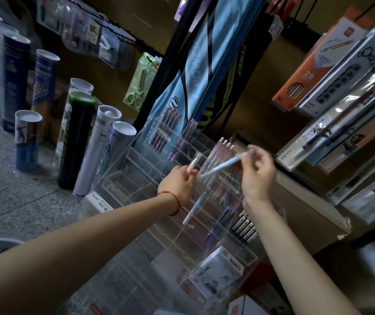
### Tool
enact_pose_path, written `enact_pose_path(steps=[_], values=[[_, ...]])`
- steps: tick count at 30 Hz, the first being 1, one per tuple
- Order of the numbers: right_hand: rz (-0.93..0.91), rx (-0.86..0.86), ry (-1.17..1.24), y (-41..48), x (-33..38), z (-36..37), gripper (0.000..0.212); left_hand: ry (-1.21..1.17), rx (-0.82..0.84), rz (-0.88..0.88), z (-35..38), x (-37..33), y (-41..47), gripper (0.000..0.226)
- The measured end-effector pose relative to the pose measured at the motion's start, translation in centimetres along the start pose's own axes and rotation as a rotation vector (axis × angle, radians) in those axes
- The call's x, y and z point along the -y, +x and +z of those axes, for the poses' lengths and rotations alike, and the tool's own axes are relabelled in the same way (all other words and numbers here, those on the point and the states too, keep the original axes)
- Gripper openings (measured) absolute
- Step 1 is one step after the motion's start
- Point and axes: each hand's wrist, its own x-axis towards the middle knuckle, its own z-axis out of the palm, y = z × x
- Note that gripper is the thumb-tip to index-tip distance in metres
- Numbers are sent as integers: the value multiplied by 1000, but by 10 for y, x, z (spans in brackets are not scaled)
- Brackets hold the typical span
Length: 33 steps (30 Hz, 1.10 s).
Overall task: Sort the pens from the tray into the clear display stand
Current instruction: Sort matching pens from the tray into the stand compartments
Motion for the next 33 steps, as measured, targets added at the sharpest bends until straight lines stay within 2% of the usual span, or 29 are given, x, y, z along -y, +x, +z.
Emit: enact_pose_path(steps=[2,4,7,10,14,20,27,30,33], values=[[-254,-88,-59,6,5,1,23,154,9,101,-4,8,5,34],[-396,1,-244,2,-4,6,21,233,134,151,-7,16,8,37],[-297,223,-405,-6,-36,10,20,268,211,162,-9,22,9,38],[-172,287,-388,-5,-50,11,14,268,222,167,-13,25,10,40],[-60,462,-432,-9,-56,14,17,263,239,169,-17,25,9,40],[-68,516,-592,-13,-57,12,16,161,250,108,-15,24,12,40],[-200,594,-929,-18,-58,14,23,111,292,94,-16,22,15,33],[-212,603,-965,-23,-59,13,28,151,297,103,-16,20,14,33],[-145,646,-980,-23,-61,14,35,148,307,79,-18,18,14,34]])
